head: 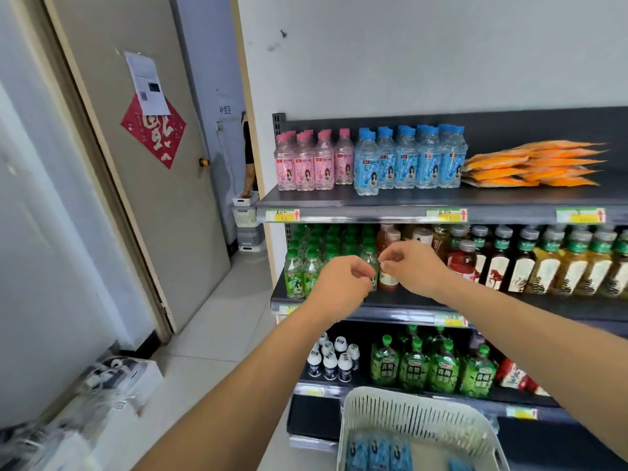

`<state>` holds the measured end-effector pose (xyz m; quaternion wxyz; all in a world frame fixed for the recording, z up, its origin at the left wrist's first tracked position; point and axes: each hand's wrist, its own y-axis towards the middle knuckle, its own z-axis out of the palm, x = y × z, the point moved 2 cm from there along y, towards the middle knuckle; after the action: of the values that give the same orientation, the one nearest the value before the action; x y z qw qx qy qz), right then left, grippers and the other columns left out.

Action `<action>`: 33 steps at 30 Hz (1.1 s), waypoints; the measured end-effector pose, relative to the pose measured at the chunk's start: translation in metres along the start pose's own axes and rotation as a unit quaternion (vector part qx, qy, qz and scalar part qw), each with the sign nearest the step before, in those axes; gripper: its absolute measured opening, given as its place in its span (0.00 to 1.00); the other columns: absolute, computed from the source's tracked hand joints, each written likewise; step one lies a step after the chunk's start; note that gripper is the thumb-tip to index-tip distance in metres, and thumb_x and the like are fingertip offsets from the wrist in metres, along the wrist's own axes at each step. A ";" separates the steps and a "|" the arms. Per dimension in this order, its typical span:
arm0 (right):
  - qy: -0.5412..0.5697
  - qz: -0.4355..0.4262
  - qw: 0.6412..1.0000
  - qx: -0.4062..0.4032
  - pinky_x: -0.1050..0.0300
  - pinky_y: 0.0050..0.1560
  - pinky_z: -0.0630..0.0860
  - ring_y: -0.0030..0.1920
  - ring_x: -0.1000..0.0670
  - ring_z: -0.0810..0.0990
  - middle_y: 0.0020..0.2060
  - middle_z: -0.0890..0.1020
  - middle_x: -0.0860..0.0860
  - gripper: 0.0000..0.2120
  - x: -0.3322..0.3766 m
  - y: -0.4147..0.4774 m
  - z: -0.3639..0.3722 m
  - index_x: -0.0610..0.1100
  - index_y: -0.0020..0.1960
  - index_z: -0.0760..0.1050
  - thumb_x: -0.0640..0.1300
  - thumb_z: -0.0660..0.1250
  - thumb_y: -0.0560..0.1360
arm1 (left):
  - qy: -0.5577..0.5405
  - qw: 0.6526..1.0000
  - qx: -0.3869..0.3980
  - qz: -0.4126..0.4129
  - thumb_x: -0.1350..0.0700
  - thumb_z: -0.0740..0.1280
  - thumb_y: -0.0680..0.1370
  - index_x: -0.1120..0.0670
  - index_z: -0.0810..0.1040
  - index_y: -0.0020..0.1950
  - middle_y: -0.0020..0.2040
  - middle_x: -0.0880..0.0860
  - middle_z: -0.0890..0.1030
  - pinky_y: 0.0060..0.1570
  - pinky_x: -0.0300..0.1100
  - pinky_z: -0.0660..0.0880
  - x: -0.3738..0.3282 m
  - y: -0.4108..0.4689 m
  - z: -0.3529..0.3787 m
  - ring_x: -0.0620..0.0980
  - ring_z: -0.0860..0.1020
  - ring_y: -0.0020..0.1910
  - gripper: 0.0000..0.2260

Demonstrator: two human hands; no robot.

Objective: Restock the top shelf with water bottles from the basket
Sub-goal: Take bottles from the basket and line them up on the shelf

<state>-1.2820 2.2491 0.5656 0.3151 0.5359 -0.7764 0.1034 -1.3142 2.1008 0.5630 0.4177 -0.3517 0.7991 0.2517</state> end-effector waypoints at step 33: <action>-0.161 0.313 0.837 0.419 0.52 0.62 0.74 0.61 0.43 0.77 0.61 0.78 0.42 0.16 -0.361 -0.139 0.256 0.39 0.64 0.74 0.39 0.64 0.77 | 0.042 0.943 0.299 -0.139 0.67 0.59 0.77 0.57 0.81 0.48 0.45 0.55 0.81 0.32 0.29 0.71 0.219 0.029 0.262 0.48 0.79 0.38 0.11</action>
<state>-1.1721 2.3423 0.1249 -0.1185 0.3542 -0.8251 0.4239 -1.2965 2.2249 0.2440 0.5006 -0.3283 0.7975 -0.0748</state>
